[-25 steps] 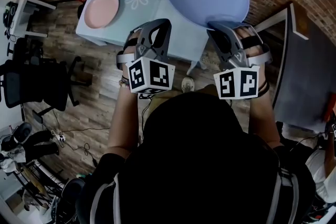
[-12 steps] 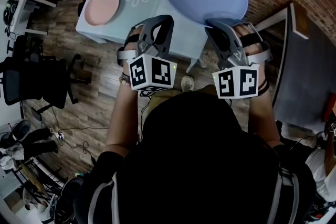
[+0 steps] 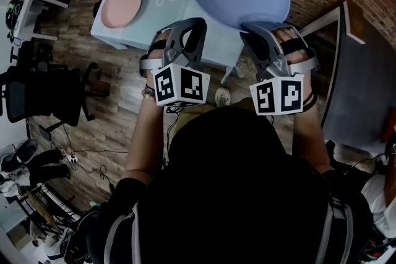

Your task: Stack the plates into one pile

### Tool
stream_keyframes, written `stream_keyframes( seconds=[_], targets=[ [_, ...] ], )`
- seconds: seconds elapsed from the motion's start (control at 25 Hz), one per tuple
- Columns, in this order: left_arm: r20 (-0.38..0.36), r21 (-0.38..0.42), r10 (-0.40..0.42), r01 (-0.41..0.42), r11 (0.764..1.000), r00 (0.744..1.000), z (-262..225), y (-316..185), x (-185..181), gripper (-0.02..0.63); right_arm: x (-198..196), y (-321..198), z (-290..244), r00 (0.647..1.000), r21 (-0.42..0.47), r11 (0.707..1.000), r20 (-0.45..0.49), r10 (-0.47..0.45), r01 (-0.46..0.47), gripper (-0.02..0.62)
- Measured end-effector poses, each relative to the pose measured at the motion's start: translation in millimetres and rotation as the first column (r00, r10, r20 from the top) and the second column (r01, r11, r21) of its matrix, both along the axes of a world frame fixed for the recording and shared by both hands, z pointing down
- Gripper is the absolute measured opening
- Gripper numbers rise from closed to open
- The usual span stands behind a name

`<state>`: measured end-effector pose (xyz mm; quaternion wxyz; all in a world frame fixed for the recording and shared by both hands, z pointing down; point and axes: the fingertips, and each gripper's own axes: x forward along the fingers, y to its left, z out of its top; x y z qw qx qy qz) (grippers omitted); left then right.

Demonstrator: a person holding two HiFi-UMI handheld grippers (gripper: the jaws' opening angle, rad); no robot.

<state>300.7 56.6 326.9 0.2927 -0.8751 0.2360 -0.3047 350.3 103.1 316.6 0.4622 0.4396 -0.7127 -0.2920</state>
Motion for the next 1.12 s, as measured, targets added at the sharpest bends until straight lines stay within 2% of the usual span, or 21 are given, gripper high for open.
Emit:
stream_keyframes(
  seconds=[0.28, 0.64, 0.92, 1.12],
  targets=[
    [0.015, -0.004, 0.013, -0.013, 1.000, 1.000, 5, 7, 4, 0.023, 3, 6, 8, 1.000, -0.008, 1.000, 0.016, 0.008, -0.008, 0.052],
    [0.008, -0.025, -0.011, 0.011, 1.000, 1.000, 13, 2, -5, 0.023, -6, -3, 17, 0.999, -0.015, 1.000, 0.029, -0.014, 0.014, 0.055],
    [0.016, -0.046, -0.042, 0.042, 0.998, 0.999, 24, -27, -34, 0.023, -29, -35, 19, 0.999, -0.018, 0.999, 0.026, -0.025, 0.026, 0.055],
    [0.007, -0.066, -0.059, 0.059, 0.996, 0.998, 26, -61, -67, 0.023, -64, -65, 22, 0.999, -0.031, 0.999, 0.037, -0.032, 0.033, 0.055]
  ],
)
